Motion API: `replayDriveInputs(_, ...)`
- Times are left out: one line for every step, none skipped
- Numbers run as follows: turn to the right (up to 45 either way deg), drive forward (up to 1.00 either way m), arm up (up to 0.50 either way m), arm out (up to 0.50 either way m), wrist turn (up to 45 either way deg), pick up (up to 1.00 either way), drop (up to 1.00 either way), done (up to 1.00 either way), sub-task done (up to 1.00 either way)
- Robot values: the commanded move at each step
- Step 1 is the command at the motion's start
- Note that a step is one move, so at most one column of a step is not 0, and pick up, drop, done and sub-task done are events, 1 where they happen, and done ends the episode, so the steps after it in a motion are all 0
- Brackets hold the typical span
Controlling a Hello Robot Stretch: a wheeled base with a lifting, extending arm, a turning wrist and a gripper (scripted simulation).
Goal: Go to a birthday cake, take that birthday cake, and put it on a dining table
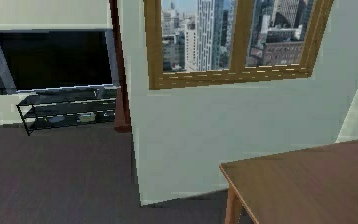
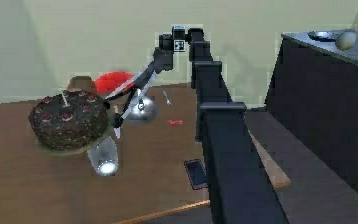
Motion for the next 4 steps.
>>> replayDriveInputs(0.0,0.00,0.00,0.00,45.0,0.00,0.00,0.00,0.00)
replayDriveInputs(0.0,0.00,0.00,0.00,9.0,0.00,0.00,0.00,0.00)
replayDriveInputs(0.0,0.00,-0.02,0.00,0.0,0.00,0.00,0.00,0.00)
replayDriveInputs(0.0,0.00,-0.32,0.00,0.0,0.00,0.00,0.00,0.00)
